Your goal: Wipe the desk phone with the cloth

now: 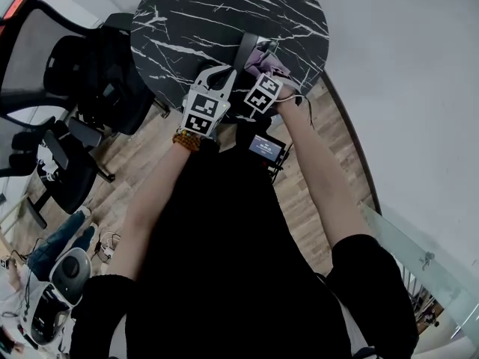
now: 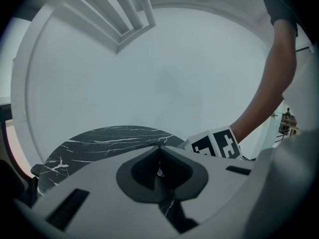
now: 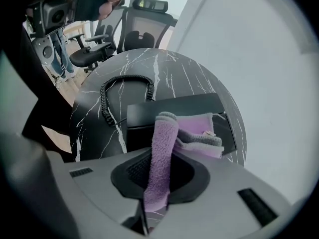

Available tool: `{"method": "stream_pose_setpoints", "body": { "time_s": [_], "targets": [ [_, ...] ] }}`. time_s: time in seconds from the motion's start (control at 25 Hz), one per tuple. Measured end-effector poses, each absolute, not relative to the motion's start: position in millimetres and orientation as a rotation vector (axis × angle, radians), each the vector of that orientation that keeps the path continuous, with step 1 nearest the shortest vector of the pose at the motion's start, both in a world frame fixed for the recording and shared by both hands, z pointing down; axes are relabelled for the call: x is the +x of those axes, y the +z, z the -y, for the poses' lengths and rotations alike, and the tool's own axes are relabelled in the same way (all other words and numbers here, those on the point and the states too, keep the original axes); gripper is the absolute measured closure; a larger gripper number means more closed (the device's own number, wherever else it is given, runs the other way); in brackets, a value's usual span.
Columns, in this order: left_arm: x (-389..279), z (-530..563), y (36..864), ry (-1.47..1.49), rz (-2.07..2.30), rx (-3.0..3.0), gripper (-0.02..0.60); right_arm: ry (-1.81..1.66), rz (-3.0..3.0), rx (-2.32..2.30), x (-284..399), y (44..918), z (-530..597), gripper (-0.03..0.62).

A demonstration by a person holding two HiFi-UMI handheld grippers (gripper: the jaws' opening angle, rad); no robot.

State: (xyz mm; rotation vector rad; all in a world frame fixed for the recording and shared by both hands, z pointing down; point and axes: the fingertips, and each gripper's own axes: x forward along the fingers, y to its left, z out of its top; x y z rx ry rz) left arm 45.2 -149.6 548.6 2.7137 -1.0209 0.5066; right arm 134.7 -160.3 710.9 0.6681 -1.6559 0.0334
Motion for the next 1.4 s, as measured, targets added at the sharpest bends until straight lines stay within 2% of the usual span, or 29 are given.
{"method": "stream_pose_setpoints", "body": {
  "time_s": [1.4],
  "targets": [
    [22.1,160.8,538.6,0.474,1.092,2.701,0.569,0.16,1.689,0.6,104.9,734.5,115.1,0.533]
  ]
}}
